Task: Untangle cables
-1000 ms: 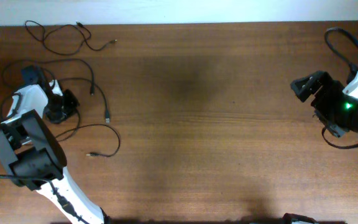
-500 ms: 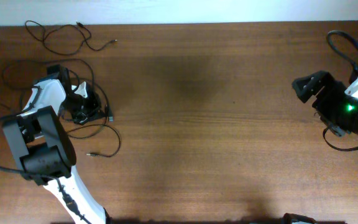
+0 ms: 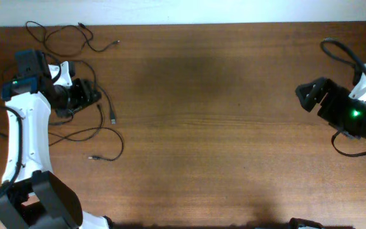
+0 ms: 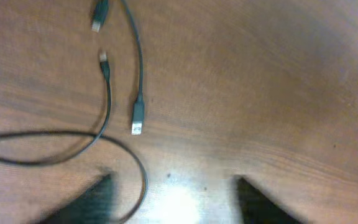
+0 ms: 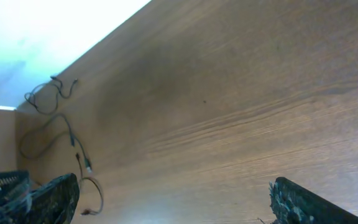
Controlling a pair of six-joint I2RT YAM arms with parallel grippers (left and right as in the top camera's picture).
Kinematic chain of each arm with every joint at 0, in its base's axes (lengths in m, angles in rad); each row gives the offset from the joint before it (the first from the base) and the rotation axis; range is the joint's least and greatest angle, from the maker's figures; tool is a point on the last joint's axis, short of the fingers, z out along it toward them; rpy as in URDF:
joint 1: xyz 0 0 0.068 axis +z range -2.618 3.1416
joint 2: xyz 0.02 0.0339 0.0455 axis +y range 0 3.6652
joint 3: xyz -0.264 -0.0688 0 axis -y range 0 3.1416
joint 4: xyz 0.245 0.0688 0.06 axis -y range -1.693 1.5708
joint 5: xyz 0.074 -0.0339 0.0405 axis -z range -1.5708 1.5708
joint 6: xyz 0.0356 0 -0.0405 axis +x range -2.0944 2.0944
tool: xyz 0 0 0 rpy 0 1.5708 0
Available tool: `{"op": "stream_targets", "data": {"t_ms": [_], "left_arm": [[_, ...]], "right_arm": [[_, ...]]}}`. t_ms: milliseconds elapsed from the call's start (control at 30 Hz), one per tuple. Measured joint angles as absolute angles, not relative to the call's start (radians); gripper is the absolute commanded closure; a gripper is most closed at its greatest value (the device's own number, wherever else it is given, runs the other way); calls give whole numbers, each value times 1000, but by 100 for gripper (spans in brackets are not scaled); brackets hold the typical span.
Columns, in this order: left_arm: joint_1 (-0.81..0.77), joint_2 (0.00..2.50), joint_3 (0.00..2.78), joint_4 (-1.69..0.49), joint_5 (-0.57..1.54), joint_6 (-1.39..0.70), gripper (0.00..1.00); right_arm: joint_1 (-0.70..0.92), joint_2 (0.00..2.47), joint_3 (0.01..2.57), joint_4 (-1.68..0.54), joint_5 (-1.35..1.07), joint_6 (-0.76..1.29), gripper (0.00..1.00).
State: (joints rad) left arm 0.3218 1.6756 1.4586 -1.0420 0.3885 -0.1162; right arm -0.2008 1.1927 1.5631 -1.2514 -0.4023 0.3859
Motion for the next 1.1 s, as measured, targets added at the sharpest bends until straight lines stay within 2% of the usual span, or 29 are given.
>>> {"op": "stream_targets", "data": {"t_ms": [167, 567, 867, 1100], "left_arm": [[322, 1676, 1459, -1110, 385, -119, 1], [322, 1676, 1459, -1111, 385, -119, 1], [322, 1676, 1459, -1111, 385, -119, 1], [322, 1676, 1459, -1111, 385, -119, 1]], "right_arm": [[-201, 1193, 1563, -1296, -403, 347, 2], [-201, 1145, 1563, -1382, -402, 253, 1], [-201, 786, 1462, -1430, -360, 155, 1], [-201, 645, 1392, -1432, -340, 148, 1]]}}
